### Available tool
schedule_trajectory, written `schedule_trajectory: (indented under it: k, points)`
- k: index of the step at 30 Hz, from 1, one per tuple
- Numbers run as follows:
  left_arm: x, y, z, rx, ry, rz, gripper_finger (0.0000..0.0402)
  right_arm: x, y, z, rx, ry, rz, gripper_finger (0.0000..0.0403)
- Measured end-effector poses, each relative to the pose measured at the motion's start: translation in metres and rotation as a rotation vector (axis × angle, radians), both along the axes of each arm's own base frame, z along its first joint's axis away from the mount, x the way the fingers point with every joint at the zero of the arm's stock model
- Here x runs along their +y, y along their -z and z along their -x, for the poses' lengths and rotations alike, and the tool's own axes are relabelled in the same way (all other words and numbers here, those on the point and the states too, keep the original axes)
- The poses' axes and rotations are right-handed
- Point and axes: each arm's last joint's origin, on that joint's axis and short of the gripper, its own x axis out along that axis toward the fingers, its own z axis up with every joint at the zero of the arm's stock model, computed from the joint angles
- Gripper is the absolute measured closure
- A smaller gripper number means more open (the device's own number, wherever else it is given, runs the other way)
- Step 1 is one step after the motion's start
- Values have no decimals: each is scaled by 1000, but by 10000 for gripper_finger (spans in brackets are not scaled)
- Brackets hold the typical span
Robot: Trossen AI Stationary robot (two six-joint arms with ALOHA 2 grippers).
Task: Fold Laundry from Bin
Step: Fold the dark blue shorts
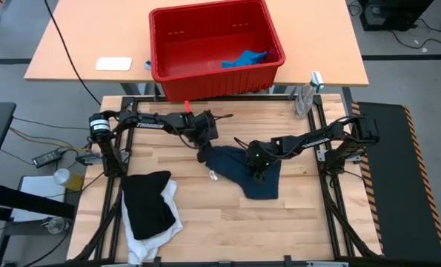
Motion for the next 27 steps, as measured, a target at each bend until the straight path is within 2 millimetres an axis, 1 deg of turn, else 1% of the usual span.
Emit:
schedule_trajectory:
  k: [2,7,10,12,14,16,19,22,25,27]
  points:
    - [2,-3,-4,-42,1,-51,373,0,0,0,-1,-5,-3,241]
    - [5,-8,-11,-133,64,-133,358,0,0,0,-2,-10,-3,241]
    - [4,-3,-16,-150,123,-178,357,0,0,0,-2,-10,-3,241]
    - [3,6,-19,-127,136,-180,353,0,0,0,-4,-10,-5,241]
    - [1,11,-21,-124,138,-173,339,0,0,0,-5,-10,-7,241]
    - [2,10,-22,-138,124,-163,314,0,0,0,-6,-7,-11,241]
    - [5,1,-19,-142,77,-167,268,0,0,0,-7,-4,-14,241]
    - [14,-20,-14,-137,17,-245,228,0,0,-1,-11,-4,-14,241]
    - [22,-37,-5,-112,-34,-267,209,0,0,-1,-17,-6,-16,241]
    - [21,-47,0,-146,-20,-194,207,0,0,-1,-17,-6,-16,241]
